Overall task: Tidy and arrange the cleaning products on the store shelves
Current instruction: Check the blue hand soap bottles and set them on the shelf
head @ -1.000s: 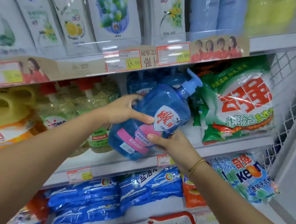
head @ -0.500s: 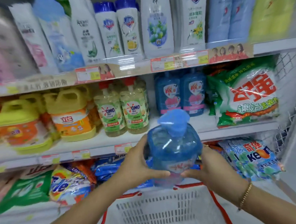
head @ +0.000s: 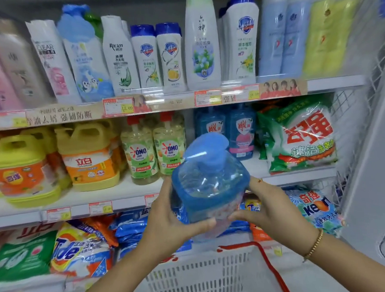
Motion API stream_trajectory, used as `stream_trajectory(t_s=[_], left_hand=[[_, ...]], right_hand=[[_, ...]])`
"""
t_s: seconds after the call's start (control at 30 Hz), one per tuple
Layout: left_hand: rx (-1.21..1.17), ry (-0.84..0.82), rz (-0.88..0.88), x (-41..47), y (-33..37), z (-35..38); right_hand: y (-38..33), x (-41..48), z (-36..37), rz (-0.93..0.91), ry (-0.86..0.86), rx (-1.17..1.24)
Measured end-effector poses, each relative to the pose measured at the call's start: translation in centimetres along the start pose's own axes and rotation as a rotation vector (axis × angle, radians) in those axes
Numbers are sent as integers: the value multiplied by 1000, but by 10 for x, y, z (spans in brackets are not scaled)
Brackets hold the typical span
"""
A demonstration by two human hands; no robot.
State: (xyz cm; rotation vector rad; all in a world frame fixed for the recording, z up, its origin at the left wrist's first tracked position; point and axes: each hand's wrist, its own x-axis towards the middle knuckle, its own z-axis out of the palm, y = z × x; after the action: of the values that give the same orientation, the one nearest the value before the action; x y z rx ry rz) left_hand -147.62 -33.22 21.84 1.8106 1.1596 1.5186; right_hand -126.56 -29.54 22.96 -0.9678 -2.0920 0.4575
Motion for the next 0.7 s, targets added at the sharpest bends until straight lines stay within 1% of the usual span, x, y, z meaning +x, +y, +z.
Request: stream_trajectory(t_s=[0.1,0.17,0.23,0.33,0.4,0.47,0.57,0.63,0.7], left_hand=[[-181,111,-83,8,-2,-8],[-299,205,-156,11,-5,-12],[-399,278,-243,11,-8,-14],[-522,345,-359,14,-13,-17],[-579,388,-405,18,-14,-17],[-632,458,-407,24,-14,-17],[-693,533,-378,35,-13,-18],[-731,539,-361,41,-12,-18],[-730,502,-332,48,-12,-21]], right_hand=[[-11,17,5,12,23,144],[-19,28,11,1,42,144],[-24,38,17,4,17,150],[-19,44,30,47,9,194],[-9,36,43,79,9,233],[2,22,59,90,14,274],[7,11,78,74,16,238],[4,15,87,55,68,178],[3,22,92,46,151,144]])
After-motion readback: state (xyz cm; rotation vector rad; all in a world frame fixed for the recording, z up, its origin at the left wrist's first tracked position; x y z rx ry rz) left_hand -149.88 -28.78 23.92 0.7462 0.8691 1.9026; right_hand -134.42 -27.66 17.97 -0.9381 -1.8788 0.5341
